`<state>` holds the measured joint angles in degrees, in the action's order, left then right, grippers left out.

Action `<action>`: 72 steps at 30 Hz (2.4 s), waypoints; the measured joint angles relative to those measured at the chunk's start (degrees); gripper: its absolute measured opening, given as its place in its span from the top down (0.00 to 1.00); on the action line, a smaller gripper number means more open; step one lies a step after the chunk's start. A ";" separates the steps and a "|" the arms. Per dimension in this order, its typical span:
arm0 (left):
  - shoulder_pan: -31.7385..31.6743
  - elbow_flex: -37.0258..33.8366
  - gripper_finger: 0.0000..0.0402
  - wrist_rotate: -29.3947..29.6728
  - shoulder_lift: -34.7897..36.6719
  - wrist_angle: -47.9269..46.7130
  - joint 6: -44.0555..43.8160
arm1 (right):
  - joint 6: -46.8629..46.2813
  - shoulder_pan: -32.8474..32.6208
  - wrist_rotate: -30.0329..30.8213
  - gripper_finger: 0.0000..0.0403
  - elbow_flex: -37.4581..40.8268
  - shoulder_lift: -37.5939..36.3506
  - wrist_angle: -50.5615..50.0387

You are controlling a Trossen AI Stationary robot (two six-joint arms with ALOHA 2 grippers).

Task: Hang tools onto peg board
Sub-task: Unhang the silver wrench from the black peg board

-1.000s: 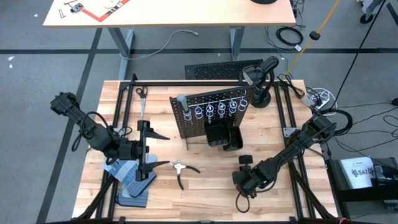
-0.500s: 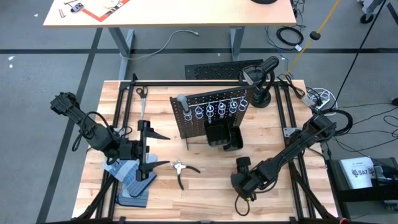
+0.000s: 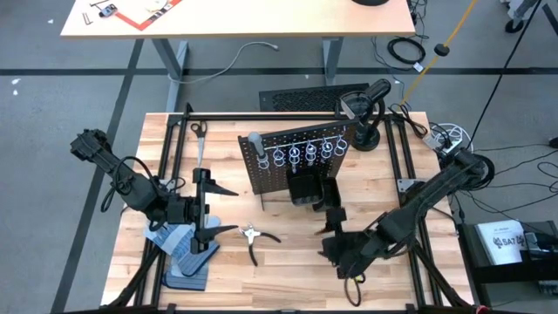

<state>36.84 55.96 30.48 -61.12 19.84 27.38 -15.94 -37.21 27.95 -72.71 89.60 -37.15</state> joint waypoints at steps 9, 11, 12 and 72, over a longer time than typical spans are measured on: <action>0.00 0.00 0.17 0.00 -0.01 -0.29 0.00 | 14.55 -1.50 27.37 0.40 -8.72 -5.84 4.95; -0.01 0.00 0.17 0.00 -0.01 -0.49 0.00 | 19.83 -1.67 32.24 0.40 -9.68 -6.68 9.14; 0.00 0.00 0.17 0.00 -0.02 -0.55 0.00 | 22.55 -1.69 34.16 0.40 -10.06 -7.06 11.49; -1.25 0.00 0.17 0.46 -0.04 -2.43 -1.52 | 8.69 15.50 37.48 0.66 -10.29 -14.40 11.17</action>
<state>35.59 55.96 30.94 -61.17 17.41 25.85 -7.24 -21.71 65.43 -83.00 75.20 -25.99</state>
